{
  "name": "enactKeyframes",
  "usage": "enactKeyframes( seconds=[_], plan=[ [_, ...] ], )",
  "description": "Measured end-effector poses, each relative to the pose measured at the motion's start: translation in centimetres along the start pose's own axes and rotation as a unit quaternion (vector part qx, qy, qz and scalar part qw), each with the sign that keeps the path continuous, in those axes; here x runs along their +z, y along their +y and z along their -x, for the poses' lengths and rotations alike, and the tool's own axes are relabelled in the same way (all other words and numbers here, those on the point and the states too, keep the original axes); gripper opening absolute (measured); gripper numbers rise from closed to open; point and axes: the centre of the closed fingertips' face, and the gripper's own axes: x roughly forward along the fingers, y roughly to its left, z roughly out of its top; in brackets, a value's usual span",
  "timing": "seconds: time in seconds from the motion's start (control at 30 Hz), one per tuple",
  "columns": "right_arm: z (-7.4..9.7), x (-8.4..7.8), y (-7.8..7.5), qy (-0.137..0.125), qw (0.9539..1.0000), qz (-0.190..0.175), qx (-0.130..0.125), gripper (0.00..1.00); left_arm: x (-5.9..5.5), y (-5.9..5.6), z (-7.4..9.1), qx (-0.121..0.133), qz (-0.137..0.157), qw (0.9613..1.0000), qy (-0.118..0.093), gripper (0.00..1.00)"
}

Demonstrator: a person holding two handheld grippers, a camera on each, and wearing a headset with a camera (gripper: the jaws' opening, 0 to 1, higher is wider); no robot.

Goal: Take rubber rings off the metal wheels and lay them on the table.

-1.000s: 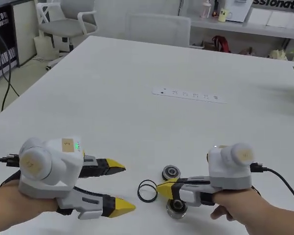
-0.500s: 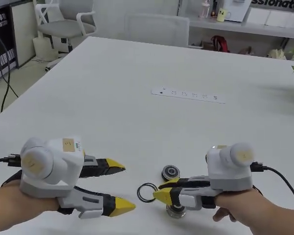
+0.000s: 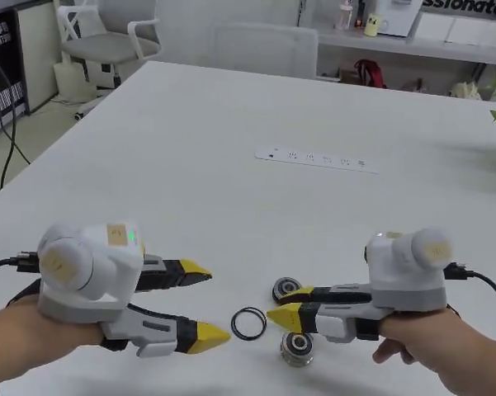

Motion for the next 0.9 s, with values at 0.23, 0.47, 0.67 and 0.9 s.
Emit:
enactKeyframes(
  seconds=[0.23,0.47,0.67,0.9],
  plan=[
    [1.1,0.4,-0.6,-0.008,0.9998,0.014,-0.009,0.21,0.4,0.6,-0.5,0.002,-0.001,1.0,-0.002,0.51],
    [2.4,0.9,-2.0,-0.02,0.9991,0.025,-0.029,0.23,1.7,1.2,-1.0,0.006,-0.006,0.9999,-0.008,0.51],
    [3.5,0.6,-3.4,-0.024,0.9983,0.027,-0.047,0.23,1.9,1.8,-1.5,0.01,-0.006,0.9999,-0.01,0.51],
    [4.5,-0.1,-4.9,-0.016,0.997,0.036,-0.066,0.24,1.9,2.1,-2.3,0.008,-0.004,0.9999,-0.007,0.51]
  ],
)
